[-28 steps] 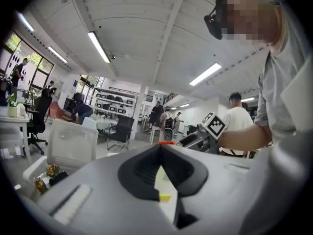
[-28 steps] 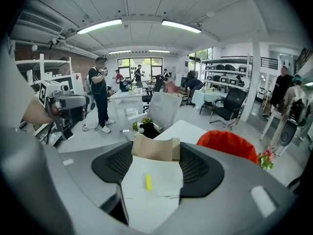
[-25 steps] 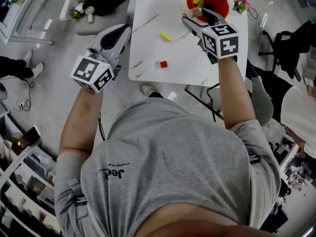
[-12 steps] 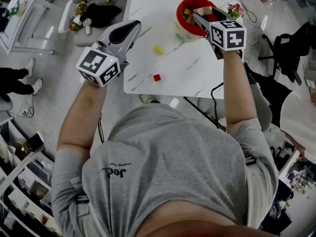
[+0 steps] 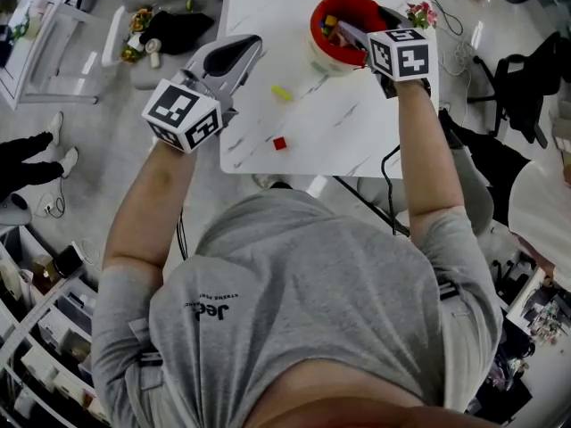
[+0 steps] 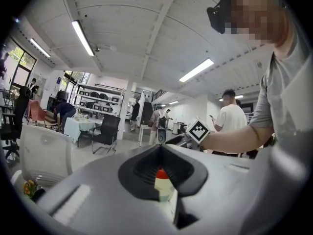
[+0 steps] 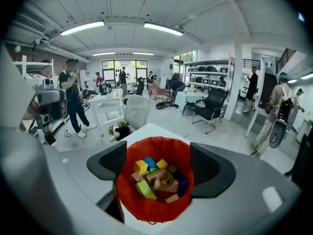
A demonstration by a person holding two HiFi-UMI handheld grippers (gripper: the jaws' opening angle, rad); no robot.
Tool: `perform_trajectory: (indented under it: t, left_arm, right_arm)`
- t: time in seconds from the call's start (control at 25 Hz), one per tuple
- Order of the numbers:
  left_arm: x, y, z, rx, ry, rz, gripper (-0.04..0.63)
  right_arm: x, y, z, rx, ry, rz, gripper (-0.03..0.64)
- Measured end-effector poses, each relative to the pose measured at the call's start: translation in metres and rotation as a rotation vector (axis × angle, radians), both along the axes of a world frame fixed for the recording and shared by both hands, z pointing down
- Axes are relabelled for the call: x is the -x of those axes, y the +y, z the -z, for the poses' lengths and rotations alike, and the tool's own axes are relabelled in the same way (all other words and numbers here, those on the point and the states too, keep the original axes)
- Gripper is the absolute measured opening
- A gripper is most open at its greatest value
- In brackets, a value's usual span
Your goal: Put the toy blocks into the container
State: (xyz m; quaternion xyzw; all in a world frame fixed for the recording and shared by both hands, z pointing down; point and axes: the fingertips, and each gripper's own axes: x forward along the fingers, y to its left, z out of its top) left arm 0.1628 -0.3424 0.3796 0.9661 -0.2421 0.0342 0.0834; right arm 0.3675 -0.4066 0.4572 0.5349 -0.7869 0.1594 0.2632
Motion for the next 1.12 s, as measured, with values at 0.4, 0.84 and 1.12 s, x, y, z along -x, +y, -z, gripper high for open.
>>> perform_trajectory:
  t: [0.4,0.84,1.12]
  left_arm:
    - [0.018,0.013,-0.001,0.004,0.008,0.035,0.057]
    - [0.056,0.040,-0.013,0.023,0.006,0.060,0.057]
    - [0.077,0.066,-0.030,0.048,0.013,0.056,0.057]
  right_arm:
    - [0.027,0.025,0.017,-0.029,-0.035,0.059,0.377]
    - [0.113,0.084,0.017,0.003,-0.122,0.221,0.377]
    - [0.161,0.132,-0.027,0.085,-0.140,0.269,0.376]
